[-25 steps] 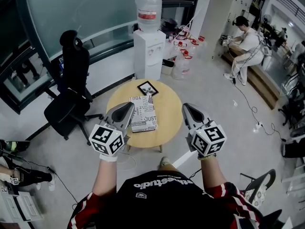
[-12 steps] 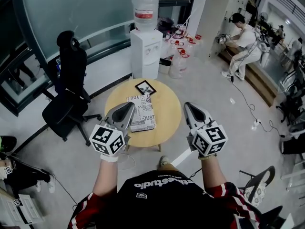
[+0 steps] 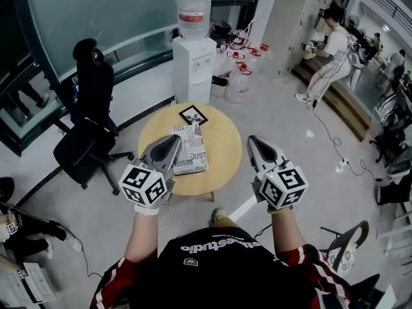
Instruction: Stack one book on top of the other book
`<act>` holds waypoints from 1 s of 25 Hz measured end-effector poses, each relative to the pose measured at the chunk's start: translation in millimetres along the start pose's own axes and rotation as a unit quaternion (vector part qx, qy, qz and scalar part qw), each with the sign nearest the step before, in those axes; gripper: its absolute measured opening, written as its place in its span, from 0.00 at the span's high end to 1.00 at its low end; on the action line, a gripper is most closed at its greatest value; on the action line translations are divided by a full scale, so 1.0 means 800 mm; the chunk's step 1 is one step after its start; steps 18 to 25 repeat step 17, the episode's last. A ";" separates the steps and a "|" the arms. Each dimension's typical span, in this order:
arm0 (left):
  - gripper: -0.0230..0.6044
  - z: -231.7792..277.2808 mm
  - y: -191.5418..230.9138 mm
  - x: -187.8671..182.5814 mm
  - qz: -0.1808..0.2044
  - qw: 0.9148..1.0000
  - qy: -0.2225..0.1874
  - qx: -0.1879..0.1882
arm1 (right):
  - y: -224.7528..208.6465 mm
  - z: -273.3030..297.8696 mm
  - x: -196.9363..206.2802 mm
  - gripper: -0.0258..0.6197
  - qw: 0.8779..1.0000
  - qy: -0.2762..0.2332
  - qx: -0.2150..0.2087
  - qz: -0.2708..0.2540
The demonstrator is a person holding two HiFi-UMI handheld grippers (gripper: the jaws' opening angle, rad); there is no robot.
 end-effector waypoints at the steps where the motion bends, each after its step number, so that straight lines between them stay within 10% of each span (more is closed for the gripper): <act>1: 0.91 0.000 0.000 0.001 -0.006 1.000 -0.002 0.001 | 0.000 -0.002 0.000 0.91 1.000 0.000 -0.001 0.002; 25: 0.94 -0.007 -0.015 -0.007 0.031 0.999 0.003 0.005 | 0.007 -0.022 -0.001 0.91 1.000 0.003 0.013 -0.004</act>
Point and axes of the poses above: the fingertips, and each gripper's own axes: z forward along the fingers, y to its left, x out of its underside, the point moved 10 cm from there along -z, backward along the fingers
